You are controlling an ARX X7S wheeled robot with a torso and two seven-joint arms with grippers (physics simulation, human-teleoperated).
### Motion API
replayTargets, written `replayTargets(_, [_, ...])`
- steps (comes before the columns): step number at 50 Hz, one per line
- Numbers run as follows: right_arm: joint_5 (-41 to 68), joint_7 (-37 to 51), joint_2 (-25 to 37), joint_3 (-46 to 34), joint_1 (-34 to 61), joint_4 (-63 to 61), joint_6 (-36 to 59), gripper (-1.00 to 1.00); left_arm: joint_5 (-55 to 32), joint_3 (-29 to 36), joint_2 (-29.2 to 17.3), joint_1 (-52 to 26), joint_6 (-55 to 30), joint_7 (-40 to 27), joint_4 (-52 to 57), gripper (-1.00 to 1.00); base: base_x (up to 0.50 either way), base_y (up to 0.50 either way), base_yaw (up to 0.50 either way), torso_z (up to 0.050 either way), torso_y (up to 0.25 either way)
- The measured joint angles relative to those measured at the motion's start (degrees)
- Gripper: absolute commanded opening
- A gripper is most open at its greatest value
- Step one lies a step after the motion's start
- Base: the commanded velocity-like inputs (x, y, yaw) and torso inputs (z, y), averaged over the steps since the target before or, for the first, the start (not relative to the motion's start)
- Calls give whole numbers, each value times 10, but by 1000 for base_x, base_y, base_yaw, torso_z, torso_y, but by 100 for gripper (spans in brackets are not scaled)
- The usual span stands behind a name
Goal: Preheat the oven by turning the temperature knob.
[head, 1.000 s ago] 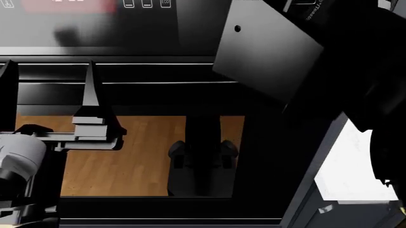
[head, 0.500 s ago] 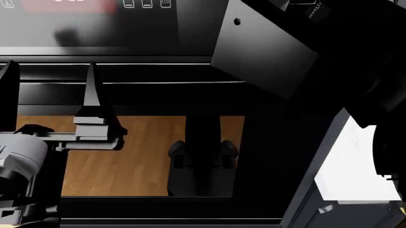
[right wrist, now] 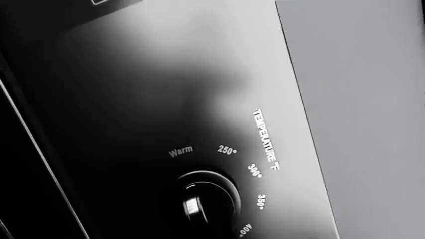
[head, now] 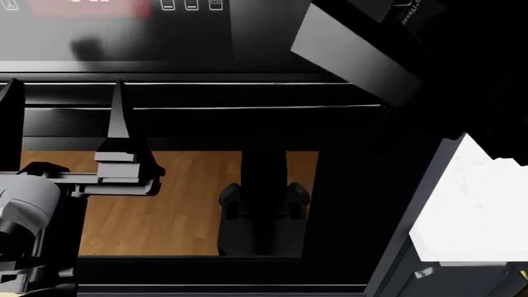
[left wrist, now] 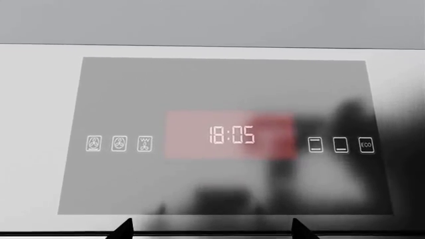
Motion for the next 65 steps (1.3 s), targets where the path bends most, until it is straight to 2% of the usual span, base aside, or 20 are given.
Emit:
replayTargets(24, [-28, -37, 70, 82, -71, -22, -107, -100, 0, -2, 1, 2, 2, 3, -3, 100, 2, -2, -2, 0, 0])
replayTargets(42, [-73, -59, 92, 115, -121, -42, -168, -100, 1, -2, 1, 7, 7, 5, -5, 100, 6, 0, 3, 1, 0])
replayTargets(65, [-123, -40, 118, 139, -186, -100, -253, -100, 4, -4, -1, 15, 15, 7, -8, 100, 8, 1, 4, 2, 0])
